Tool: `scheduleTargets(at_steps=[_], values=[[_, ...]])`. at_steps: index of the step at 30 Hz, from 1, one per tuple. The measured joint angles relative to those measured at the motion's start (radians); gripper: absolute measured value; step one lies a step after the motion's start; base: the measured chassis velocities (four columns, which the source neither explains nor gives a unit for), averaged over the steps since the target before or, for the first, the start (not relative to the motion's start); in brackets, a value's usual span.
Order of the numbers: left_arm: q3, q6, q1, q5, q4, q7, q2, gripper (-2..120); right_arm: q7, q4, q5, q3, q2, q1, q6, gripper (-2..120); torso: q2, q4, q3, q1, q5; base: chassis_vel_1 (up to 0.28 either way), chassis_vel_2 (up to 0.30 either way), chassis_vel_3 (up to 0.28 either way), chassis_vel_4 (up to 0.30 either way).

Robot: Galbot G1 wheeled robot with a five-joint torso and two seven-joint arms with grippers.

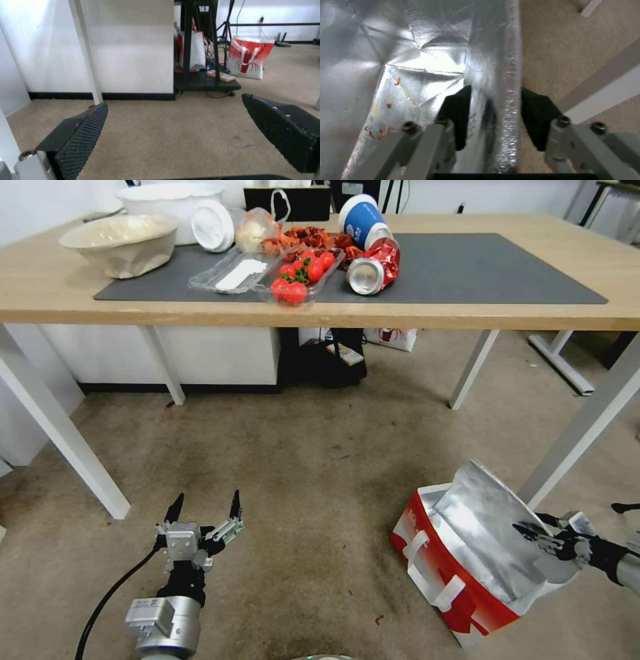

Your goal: Pick up the food delivery bag from the floor and place it on the table.

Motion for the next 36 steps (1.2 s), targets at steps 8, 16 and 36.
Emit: scheduleTargets(at_steps=[8, 16, 36], values=[[0.001, -0.004, -0.008, -0.019, 0.009, -0.013, 0.004, 100, 0.007, -0.003, -0.007, -0.018, 0.001, 0.008, -0.005, 3, 0.0, -0.0001, 0.0, 0.0, 0.0, 0.0, 0.0, 0.0, 0.0], [0.001, -0.001, -0.017, -0.023, 0.011, -0.019, 0.009, 100, -0.053, -0.006, 0.021, -0.025, -0.002, 0.019, 0.016, 0, 0.0, -0.0001, 0.0, 0.0, 0.0001, 0.0, 0.0, 0.0, 0.0], [-0.008, 0.019, -0.022, -0.026, 0.006, -0.031, -0.002, 100, -0.506, 0.0, 0.174, -0.002, -0.186, 0.06, 0.044, 0, 0.0, 0.0, 0.0, 0.0, 0.0002, 0.0, 0.0, 0.0, 0.0]])
